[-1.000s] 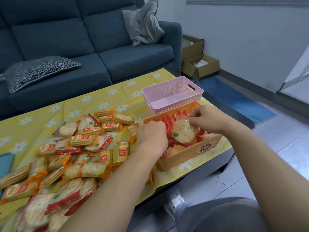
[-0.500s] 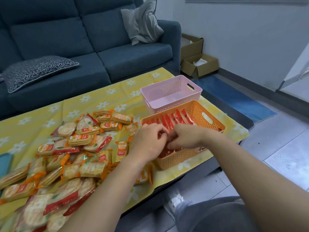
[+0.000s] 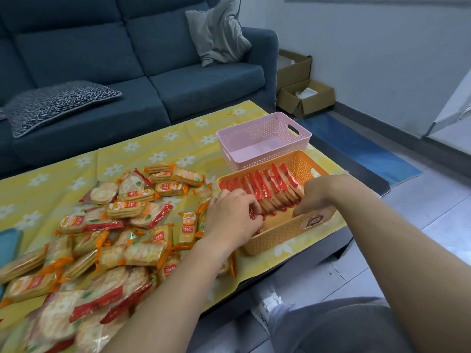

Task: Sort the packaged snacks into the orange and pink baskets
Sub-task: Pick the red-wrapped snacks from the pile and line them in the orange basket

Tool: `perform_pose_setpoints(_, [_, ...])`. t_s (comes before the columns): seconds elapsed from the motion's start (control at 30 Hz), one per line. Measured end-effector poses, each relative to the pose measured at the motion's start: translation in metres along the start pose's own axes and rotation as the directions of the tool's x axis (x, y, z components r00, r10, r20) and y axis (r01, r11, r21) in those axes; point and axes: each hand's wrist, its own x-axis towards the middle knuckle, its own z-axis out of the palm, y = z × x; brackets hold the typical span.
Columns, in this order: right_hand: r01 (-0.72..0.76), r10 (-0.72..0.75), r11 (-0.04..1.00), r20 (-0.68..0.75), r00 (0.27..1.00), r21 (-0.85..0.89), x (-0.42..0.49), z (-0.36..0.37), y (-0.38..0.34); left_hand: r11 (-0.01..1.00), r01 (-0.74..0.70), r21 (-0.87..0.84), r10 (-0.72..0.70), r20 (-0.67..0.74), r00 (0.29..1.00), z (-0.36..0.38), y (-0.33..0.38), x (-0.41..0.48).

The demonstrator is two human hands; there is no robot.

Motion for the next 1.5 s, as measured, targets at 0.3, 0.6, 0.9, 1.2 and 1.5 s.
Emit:
perform_pose_setpoints(0.3, [0.165, -0.067, 0.758, -0.177, 0.982, 0.631, -0.012, -0.009, 0.01, 0.993, 0.023, -0.119, -0.033, -0.082, 0.996, 0.004, -0.003, -0.003])
perform_pose_setpoints(0.6, [0.251, -0.167, 0.821, -0.205, 0.964, 0.513, -0.023, 0.002, -0.037, 0.946, 0.084, -0.313, -0.117, -0.088, 0.989, 0.006, -0.006, -0.005])
perform_pose_setpoints(0.9, [0.223, -0.12, 0.816, -0.222, 0.968, 0.533, -0.025, -0.004, -0.024, 0.924, 0.068, -0.377, -0.121, -0.117, 0.986, 0.008, -0.006, -0.003])
perform_pose_setpoints(1.2, [0.287, -0.263, 0.873, -0.114, 0.958, 0.395, -0.023, 0.011, -0.061, 0.944, 0.012, -0.331, -0.075, -0.177, 0.981, -0.001, -0.024, -0.024])
perform_pose_setpoints(1.5, [0.172, -0.134, 0.977, -0.271, 0.953, 0.123, -0.042, -0.01, -0.082, 0.904, 0.018, -0.427, -0.084, -0.136, 0.987, -0.012, -0.026, -0.03])
